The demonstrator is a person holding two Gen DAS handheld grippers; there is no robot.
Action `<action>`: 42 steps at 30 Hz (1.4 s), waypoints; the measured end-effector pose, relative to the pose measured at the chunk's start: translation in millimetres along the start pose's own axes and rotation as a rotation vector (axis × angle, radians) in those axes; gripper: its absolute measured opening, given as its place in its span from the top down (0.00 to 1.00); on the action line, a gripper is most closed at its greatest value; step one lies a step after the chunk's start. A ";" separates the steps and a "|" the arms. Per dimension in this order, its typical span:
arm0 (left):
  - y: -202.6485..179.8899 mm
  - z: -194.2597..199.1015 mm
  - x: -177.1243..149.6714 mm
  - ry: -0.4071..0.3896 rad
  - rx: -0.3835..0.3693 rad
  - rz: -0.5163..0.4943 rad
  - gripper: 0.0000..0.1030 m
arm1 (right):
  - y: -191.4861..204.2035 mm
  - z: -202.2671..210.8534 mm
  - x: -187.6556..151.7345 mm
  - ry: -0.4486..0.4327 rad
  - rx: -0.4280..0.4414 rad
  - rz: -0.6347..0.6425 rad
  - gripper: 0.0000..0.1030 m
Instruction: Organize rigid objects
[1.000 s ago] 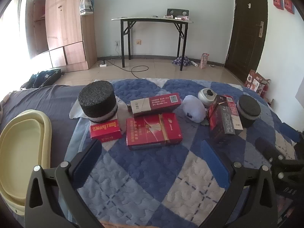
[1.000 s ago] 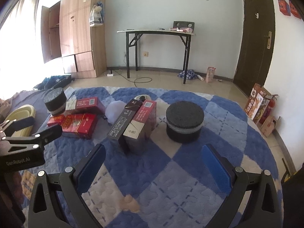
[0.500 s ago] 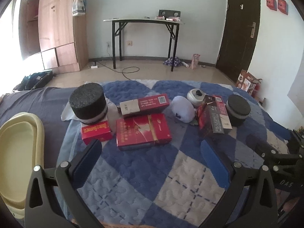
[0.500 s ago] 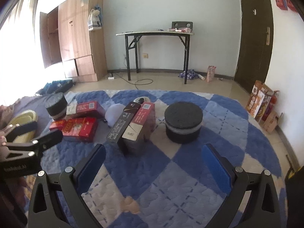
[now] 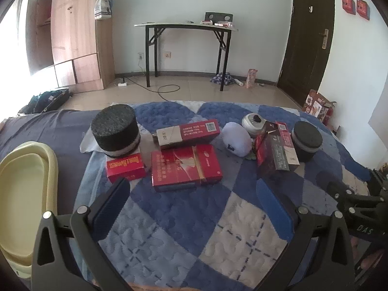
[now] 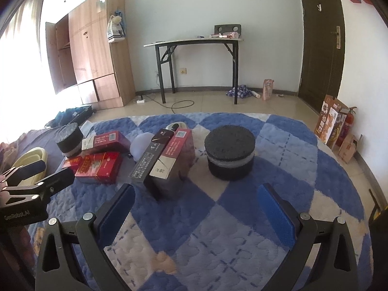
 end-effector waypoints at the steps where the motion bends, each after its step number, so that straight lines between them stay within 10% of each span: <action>1: 0.6 -1.3 0.0 0.000 -0.001 0.005 0.00 | 0.2 -1.1 -0.5 0.000 -0.001 0.003 0.00; 32: -29.6 -24.4 -15.8 0.052 0.013 -0.024 0.01 | -1.2 -9.3 -4.4 0.011 0.019 -0.035 0.00; 42: 13.3 -13.5 -8.8 0.029 -0.002 0.120 0.01 | -3.3 -10.7 -4.7 0.003 0.003 -0.041 0.00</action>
Point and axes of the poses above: each gripper's, at about its wrist camera, not at the fingertips, and z roughly against the way its jaws point, y to its left, x to its top, the point moved 10 cm from there along -z, roughly the way its jaws point, and after that the axes turned 8 degrees about -z, right-handed, at the moved point
